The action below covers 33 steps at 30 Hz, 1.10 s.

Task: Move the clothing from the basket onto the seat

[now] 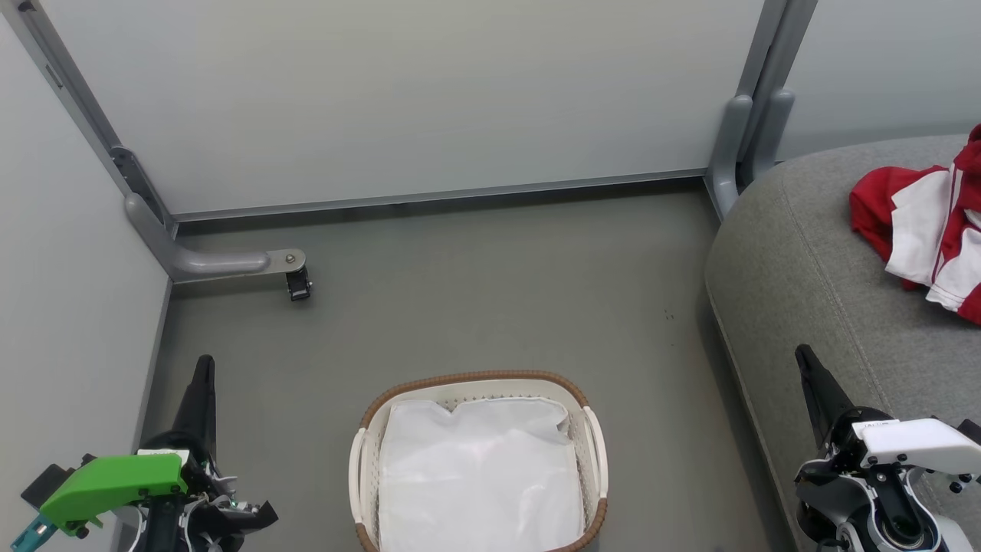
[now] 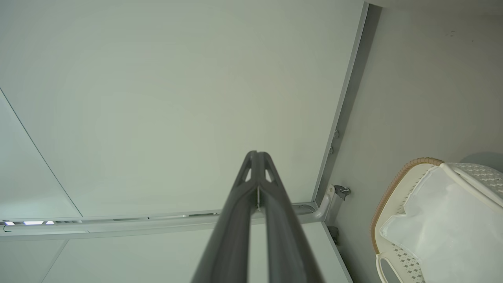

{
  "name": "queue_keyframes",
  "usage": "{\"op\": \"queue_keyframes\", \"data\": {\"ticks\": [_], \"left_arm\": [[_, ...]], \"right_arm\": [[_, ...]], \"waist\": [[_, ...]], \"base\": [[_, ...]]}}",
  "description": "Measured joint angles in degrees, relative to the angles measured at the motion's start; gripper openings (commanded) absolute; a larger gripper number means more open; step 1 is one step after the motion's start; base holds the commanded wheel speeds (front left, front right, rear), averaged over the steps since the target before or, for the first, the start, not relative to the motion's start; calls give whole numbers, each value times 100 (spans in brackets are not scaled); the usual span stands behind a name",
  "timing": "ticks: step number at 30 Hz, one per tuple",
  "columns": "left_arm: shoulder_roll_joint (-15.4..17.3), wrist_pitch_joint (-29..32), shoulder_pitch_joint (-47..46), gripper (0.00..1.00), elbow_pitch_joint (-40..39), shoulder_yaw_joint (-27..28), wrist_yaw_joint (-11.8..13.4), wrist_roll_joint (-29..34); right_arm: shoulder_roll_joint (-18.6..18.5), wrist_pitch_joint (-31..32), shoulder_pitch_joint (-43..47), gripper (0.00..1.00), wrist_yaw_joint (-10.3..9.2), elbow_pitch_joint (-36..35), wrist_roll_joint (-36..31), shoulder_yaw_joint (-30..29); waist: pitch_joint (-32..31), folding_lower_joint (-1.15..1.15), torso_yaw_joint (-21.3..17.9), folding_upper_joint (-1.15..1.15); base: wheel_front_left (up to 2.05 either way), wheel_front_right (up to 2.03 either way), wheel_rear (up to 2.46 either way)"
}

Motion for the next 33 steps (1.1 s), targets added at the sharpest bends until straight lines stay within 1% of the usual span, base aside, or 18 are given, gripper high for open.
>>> {"op": "queue_keyframes", "data": {"ticks": [33], "left_arm": [[-1,0,0,0,-1,-1,0,-2]], "right_arm": [[0,0,-1,0,0,-1,0,0]], "waist": [[0,0,0,0]], "base": [[0,0,0]]}}
